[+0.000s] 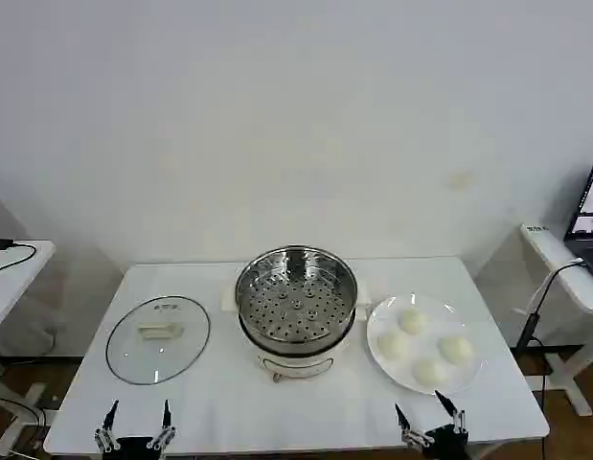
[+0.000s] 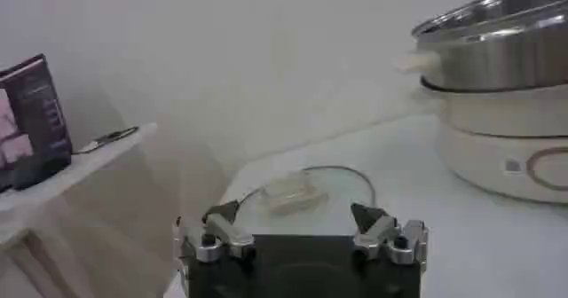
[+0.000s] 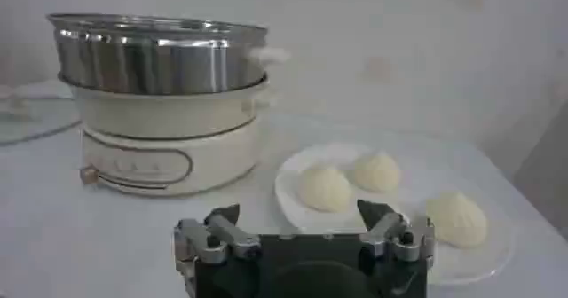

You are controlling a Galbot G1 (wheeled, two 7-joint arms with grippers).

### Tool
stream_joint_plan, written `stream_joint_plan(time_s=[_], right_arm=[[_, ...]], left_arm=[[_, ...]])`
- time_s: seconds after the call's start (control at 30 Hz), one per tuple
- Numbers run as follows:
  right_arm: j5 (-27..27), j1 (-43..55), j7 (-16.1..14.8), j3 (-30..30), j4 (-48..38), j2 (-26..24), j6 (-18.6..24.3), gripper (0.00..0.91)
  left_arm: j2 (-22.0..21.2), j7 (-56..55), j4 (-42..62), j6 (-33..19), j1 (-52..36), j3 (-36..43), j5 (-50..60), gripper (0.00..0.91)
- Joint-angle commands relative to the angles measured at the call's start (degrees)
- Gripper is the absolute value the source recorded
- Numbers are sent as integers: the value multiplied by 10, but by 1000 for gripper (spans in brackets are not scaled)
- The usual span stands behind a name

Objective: Take steamed baozi put them in steamer then cover it.

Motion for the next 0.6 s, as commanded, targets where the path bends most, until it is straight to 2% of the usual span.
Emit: stream_joint_plan(time_s=[0.03, 0.1, 0.27, 0.3, 0.33, 0.37, 0.5, 0.57, 0.6], right_arm=[[-57, 63, -28, 53, -1, -76, -48, 907], [-66, 87, -51, 73, -3, -112, -74, 907], [-112, 164, -155, 110, -35, -205, -131, 907], [-121, 179, -172, 111, -45, -224, -134, 907], [-136, 199, -204, 110, -57, -249, -136, 907], [-140, 205, -207, 109, -64, -257, -135, 907], [-200, 296, -298, 62, -125, -337, -113, 907], [-217, 351, -328, 20, -153, -362, -107, 907], [-228, 390, -355, -31, -179, -376, -97, 907]], left_arm=[[2, -49, -7, 65, -5, 5, 14, 907], [4, -27, -9, 65, -4, -2, 29, 907], [6, 49, -26, 67, -7, -27, 40, 907], [7, 56, -28, 66, -10, -32, 39, 907], [7, 59, -30, 66, -12, -36, 39, 907], [7, 58, -31, 65, -14, -40, 38, 907], [8, 54, -36, 64, -19, -46, 34, 907], [9, 57, -37, 64, -20, -45, 34, 907], [8, 61, -38, 64, -20, -44, 35, 907]])
